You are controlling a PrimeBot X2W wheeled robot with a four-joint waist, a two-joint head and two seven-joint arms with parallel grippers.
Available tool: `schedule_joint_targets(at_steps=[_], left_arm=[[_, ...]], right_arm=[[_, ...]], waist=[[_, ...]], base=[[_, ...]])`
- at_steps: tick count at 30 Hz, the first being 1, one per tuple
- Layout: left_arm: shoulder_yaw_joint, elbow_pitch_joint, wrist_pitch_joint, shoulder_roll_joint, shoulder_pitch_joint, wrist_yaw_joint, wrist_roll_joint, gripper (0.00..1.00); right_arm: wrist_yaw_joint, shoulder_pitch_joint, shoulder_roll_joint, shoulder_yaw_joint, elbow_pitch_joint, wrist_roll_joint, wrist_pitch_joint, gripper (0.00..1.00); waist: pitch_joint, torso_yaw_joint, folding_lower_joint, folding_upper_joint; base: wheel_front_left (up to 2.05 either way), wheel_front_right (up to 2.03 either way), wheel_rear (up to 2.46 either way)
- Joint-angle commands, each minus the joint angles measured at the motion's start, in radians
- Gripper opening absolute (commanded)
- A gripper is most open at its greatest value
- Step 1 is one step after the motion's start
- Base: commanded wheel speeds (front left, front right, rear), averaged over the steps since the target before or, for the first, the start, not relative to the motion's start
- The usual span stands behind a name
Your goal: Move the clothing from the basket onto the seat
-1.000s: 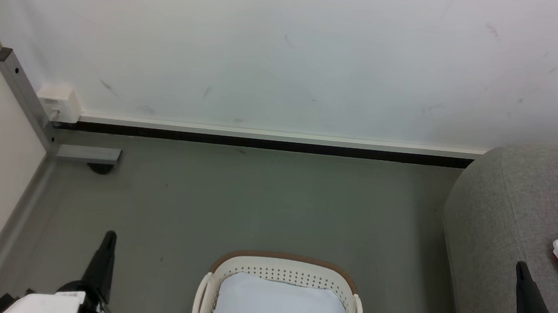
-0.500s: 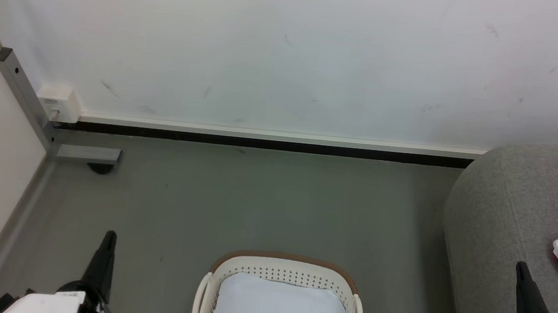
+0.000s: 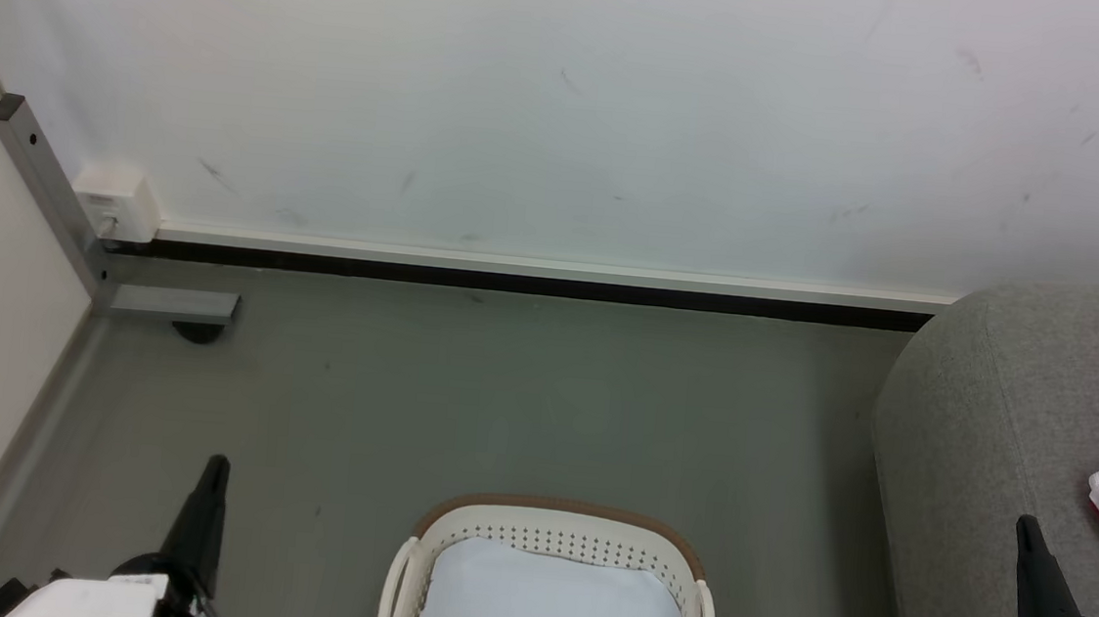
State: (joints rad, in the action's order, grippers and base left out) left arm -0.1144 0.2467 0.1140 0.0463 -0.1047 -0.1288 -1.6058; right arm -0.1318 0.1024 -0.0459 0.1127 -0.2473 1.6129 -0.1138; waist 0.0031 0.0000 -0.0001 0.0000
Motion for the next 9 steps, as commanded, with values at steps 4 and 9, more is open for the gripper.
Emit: schedule_joint_targets(at_steps=[4, 9], left_arm=[[-0.002, -0.004, 0.004, 0.007, -0.009, -0.005, -0.013, 0.0], [-0.002, -0.004, 0.004, 0.007, -0.009, -0.005, -0.013, 0.0]], right_arm=[[0.002, 0.012, -0.008, 0.004, 0.006, 0.0, -0.004, 0.0], [0.002, 0.012, -0.008, 0.004, 0.006, 0.0, -0.004, 0.0]], waist=[[0.0, 0.0, 0.0001, 0.0], [0.0, 0.0, 0.0001, 0.0]], base=[[0.0, 0.0, 0.0], [0.0, 0.0, 0.0]])
